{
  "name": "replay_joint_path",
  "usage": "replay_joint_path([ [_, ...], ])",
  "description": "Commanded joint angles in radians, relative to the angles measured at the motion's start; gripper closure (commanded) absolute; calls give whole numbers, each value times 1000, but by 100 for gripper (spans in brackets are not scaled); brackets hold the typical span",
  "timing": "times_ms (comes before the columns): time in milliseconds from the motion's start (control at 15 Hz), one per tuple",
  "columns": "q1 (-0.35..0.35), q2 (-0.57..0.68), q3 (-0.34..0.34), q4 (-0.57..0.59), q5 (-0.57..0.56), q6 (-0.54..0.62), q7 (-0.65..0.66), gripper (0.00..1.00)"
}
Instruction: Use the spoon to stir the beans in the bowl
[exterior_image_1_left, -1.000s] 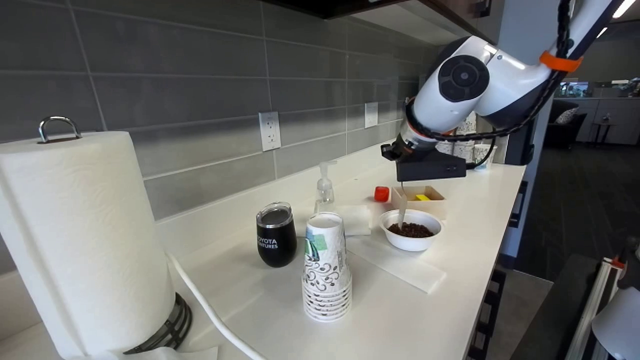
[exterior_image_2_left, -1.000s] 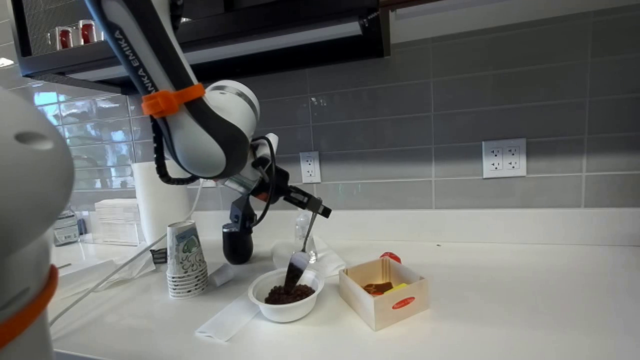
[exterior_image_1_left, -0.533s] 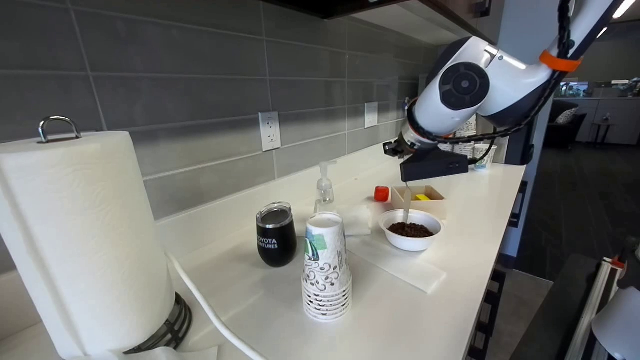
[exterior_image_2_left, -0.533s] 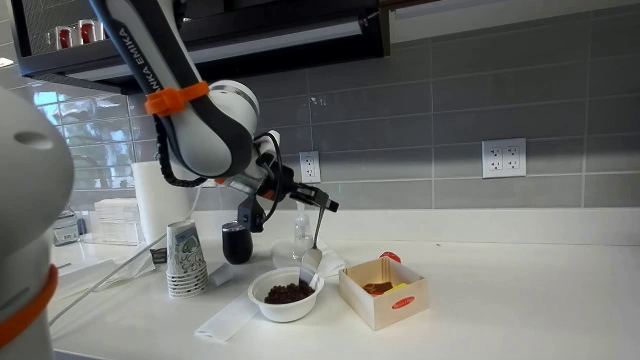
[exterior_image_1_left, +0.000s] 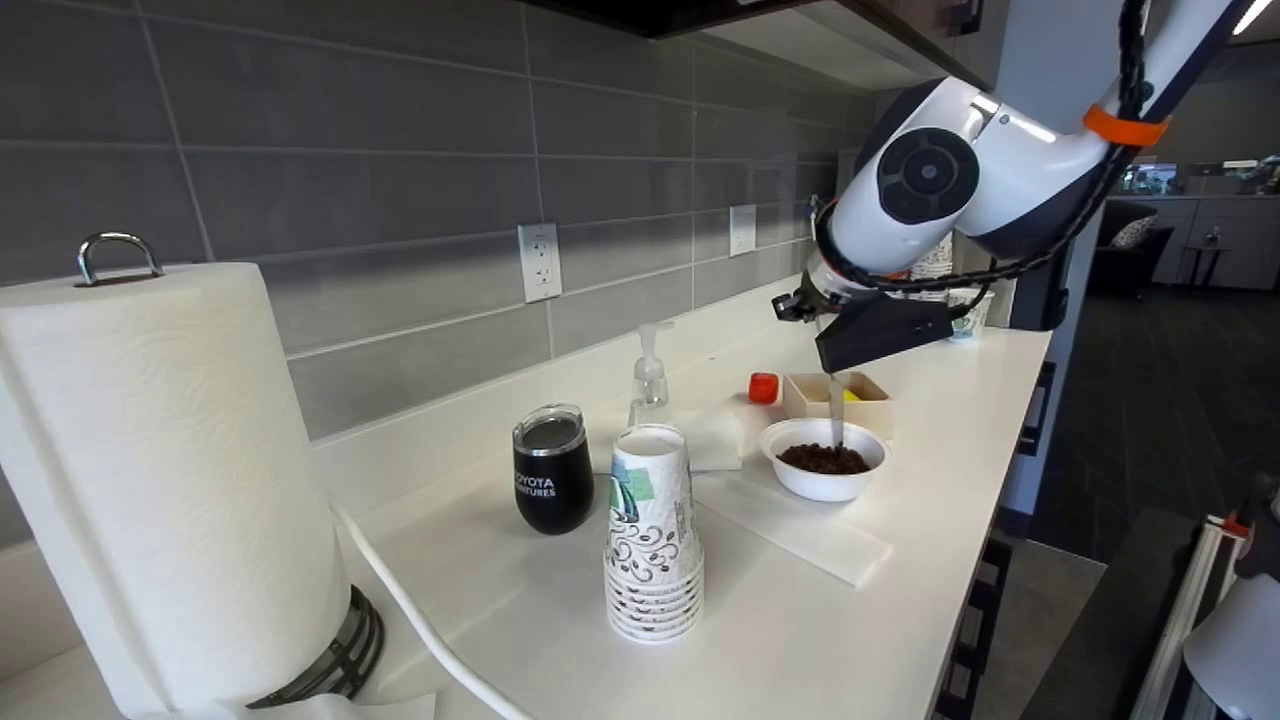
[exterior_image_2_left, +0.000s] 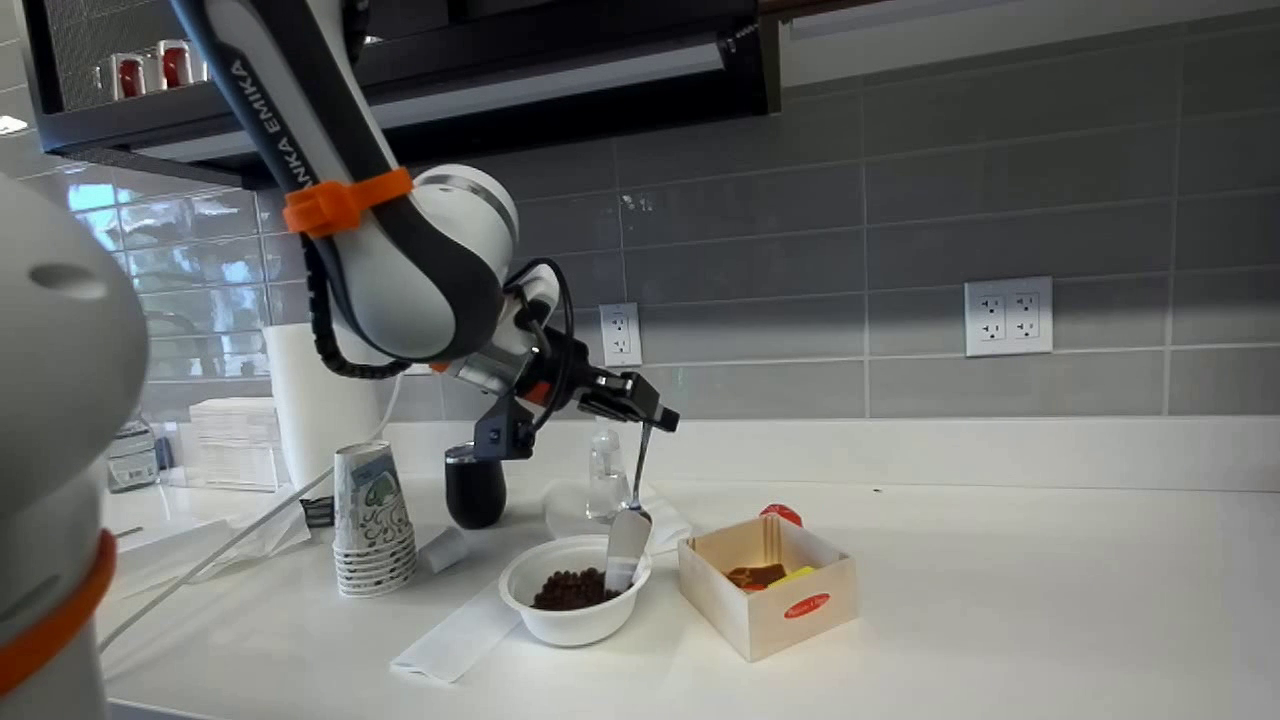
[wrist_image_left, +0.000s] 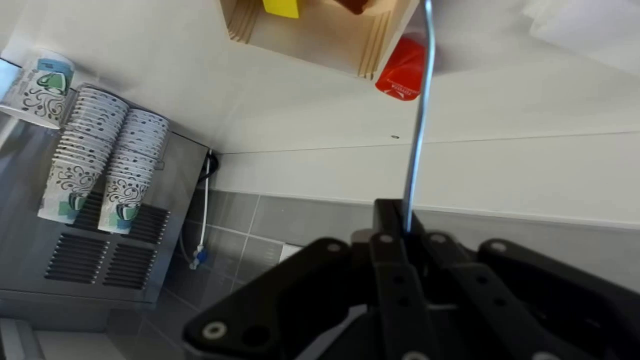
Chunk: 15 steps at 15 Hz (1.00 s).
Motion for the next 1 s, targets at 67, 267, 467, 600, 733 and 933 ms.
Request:
replay_joint_path([
  [67,9,-11,-19,0,140,40,-161,99],
  [267,9,-13,-25,0,229,83,-195,99],
  [467,10,-15,-23,0,271,122,-169,99],
  [600,10,-18,-17,0,255,133,-129,99],
  [733,11,-21,-11,1,230,133,-85,99],
  [933,8,-30,11,-3,162,110,7,99],
])
